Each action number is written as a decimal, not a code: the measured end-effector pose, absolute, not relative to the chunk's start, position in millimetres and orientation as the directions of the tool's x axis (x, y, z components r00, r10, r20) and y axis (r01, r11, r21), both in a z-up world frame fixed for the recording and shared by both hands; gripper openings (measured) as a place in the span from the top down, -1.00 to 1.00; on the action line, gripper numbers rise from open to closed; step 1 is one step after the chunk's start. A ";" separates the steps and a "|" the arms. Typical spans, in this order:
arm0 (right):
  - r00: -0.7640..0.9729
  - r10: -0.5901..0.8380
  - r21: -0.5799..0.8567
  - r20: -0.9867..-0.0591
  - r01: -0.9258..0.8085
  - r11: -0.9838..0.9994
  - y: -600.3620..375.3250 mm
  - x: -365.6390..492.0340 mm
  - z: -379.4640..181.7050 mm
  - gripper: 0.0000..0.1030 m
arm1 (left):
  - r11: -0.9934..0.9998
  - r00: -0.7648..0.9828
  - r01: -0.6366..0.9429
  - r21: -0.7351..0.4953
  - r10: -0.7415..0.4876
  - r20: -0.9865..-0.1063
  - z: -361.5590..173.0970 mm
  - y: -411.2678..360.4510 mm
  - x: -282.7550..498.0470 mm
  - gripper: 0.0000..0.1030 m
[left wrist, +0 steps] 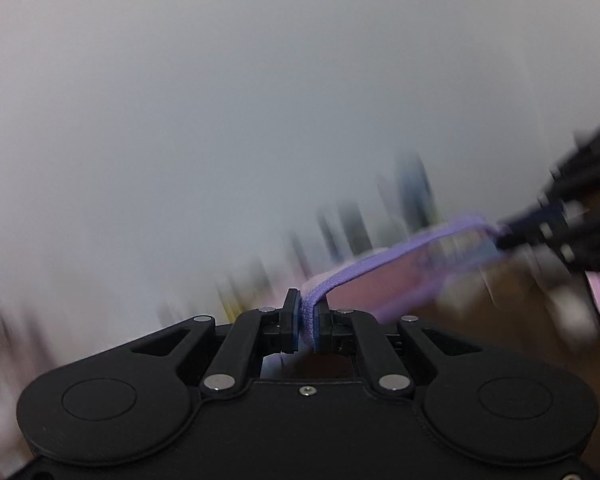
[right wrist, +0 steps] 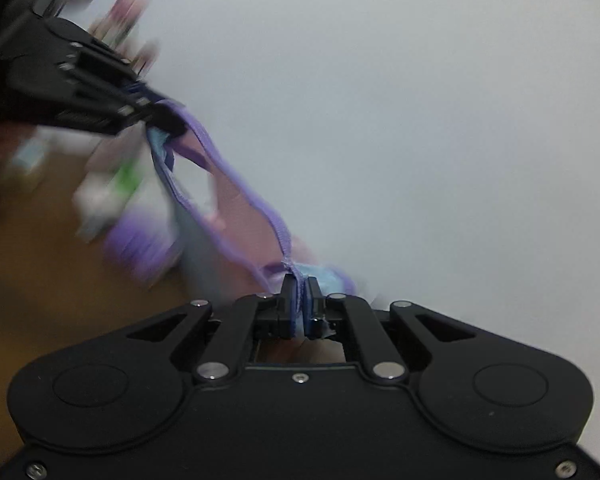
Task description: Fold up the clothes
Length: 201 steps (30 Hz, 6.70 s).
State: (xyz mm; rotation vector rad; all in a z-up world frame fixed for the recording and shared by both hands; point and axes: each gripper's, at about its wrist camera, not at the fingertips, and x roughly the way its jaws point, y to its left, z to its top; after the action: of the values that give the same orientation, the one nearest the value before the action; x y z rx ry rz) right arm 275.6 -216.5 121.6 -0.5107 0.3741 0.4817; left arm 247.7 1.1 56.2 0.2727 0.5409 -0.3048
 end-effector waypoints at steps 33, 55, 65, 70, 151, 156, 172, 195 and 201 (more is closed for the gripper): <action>0.681 0.391 -0.018 -0.619 -0.510 0.860 -242.3 200.6 -2.3 0.80 | 0.969 0.737 0.235 -0.071 -0.225 -0.638 -31.6 42.9 177.1 0.43; 0.779 0.290 0.037 -0.556 -0.325 0.945 -261.3 323.3 -14.2 0.87 | 0.998 0.802 0.066 -0.012 -0.060 -0.595 -37.5 63.2 296.7 0.89; 0.779 0.376 0.141 -0.501 -0.356 0.924 -261.1 288.7 1.4 0.25 | 0.969 0.771 0.196 -0.149 -0.246 -0.587 -16.4 34.2 276.9 0.01; 0.703 0.451 0.224 -0.550 -0.396 0.890 -235.0 310.8 -7.1 0.25 | 0.958 0.720 0.234 -0.168 -0.287 -0.632 -27.5 8.5 296.5 0.06; 0.721 0.492 0.104 -0.488 -0.511 0.853 -281.3 124.4 9.2 -0.07 | 0.937 0.718 0.315 -0.153 -0.341 -0.607 -23.4 59.2 149.6 0.27; 0.681 0.490 0.142 -0.544 -0.501 0.854 -265.6 153.0 -6.1 0.35 | 0.953 0.723 0.281 -0.116 -0.290 -0.627 -31.5 55.9 156.8 0.77; 0.747 0.528 -0.047 -0.404 -0.594 0.803 -223.5 241.1 108.0 -0.38 | 0.967 0.729 0.216 -0.138 -0.254 -0.636 -28.4 84.1 160.1 -0.10; 0.517 0.519 -0.015 -0.681 -0.718 0.696 -24.7 467.2 4.7 0.89 | 0.897 0.602 0.284 -0.340 -0.442 -0.665 -28.7 88.6 170.7 0.95; 0.601 0.571 -0.002 -0.559 -0.690 0.724 -70.8 441.5 50.0 0.91 | 0.852 0.611 0.318 -0.416 -0.520 -0.597 -9.7 86.7 169.3 0.96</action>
State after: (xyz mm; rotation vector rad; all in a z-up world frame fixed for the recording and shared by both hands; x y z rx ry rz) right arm 441.5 -70.8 50.0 -0.2271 0.5631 0.7379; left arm 169.3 86.7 -9.7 -0.2816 0.7746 -0.4907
